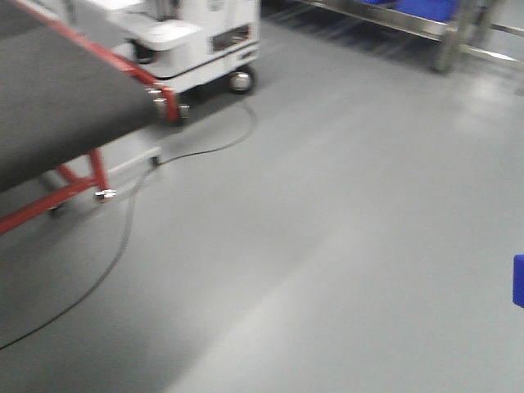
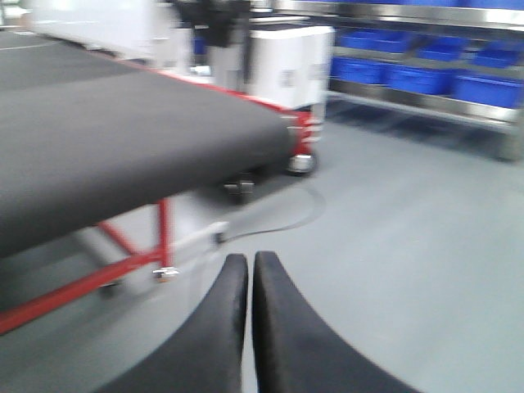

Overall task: Pour parts from conveyor to right shelf
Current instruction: 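Drive the base away from the conveyor holding the blue part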

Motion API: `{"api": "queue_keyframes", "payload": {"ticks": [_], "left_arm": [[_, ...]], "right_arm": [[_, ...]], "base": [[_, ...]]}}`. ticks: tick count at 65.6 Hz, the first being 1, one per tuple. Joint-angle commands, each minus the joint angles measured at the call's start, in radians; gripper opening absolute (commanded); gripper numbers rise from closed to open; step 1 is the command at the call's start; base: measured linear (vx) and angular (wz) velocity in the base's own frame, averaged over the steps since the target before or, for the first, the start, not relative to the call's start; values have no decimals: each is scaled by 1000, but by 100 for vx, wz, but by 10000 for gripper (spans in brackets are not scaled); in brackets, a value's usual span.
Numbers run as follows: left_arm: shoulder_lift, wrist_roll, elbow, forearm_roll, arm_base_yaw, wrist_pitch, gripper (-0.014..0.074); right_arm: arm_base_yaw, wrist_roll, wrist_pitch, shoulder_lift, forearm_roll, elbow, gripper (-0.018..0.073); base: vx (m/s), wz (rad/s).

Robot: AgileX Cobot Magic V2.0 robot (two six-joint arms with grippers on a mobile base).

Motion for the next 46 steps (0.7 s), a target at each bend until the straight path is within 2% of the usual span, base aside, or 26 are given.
{"api": "queue_keyframes", "payload": {"ticks": [1,29,46], "left_arm": [[-12,-8,-19,-8,3,-72,-6],[-12,-8,-19,-8,3,-72,-6],[-12,-8,-19,-8,3,-72,-6]], "right_arm": [[0,0,-77,6,0,-29,-5],[0,0,-77,6,0,-29,-5],[0,0,-77,6,0,-29,-5]], "base": [[-34,-94],[-29,-103],[-21,-78]]}}
